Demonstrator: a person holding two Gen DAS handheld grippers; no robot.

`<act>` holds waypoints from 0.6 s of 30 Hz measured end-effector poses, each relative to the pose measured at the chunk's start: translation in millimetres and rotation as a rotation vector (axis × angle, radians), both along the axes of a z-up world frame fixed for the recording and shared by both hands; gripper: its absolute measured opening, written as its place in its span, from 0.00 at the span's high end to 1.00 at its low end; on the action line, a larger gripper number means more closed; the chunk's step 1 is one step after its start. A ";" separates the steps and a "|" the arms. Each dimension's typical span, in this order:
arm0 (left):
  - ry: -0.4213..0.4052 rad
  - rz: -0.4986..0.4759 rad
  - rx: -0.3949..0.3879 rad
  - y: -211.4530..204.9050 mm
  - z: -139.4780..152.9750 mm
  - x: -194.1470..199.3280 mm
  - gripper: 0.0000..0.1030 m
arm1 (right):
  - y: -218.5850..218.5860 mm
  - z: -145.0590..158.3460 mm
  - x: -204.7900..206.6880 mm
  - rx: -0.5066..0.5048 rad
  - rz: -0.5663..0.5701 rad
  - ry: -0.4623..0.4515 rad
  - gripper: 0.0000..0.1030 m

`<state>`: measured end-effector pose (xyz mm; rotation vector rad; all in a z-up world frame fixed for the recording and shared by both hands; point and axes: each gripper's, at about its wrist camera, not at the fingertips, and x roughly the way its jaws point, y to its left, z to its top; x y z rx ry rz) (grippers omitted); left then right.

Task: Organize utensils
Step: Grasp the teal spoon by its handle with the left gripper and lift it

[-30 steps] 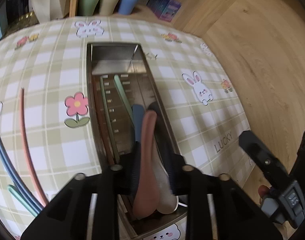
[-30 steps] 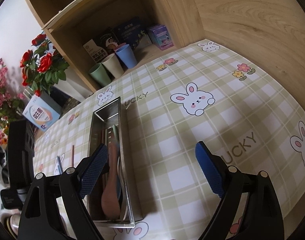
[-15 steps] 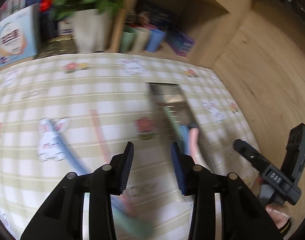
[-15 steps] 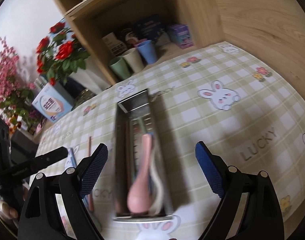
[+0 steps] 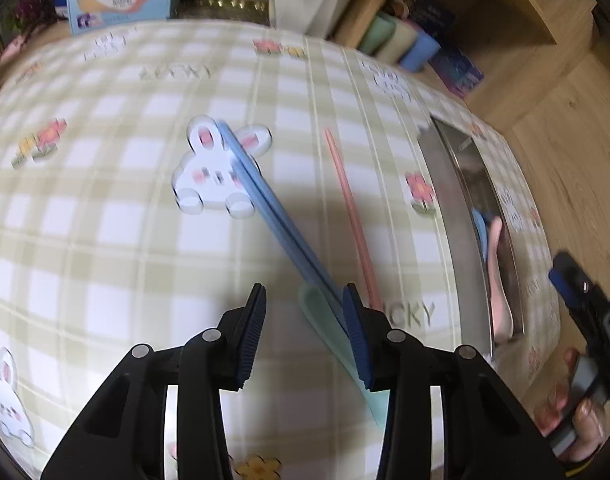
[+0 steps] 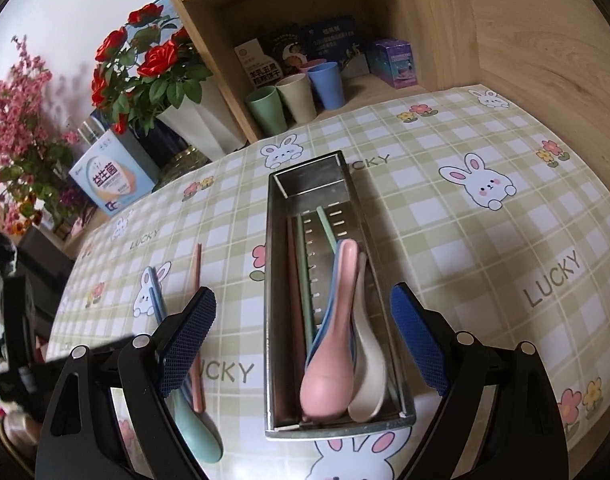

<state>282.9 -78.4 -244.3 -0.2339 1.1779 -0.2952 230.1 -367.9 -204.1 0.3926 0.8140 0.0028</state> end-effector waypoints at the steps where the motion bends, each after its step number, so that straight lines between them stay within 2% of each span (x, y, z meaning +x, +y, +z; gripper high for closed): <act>1: 0.005 -0.008 -0.005 -1.2 -1.6 -2.4 0.63 | -2.1 0.0 -0.2 0.003 -0.005 -0.001 0.16; 11: 0.052 -0.041 -0.021 -15.1 -13.9 -23.0 0.63 | -0.9 -5.3 0.4 0.031 0.003 0.009 0.16; 18: 0.032 -0.091 0.049 -38.9 -22.8 -30.3 0.63 | -3.0 -4.0 -0.5 0.039 0.000 0.004 0.16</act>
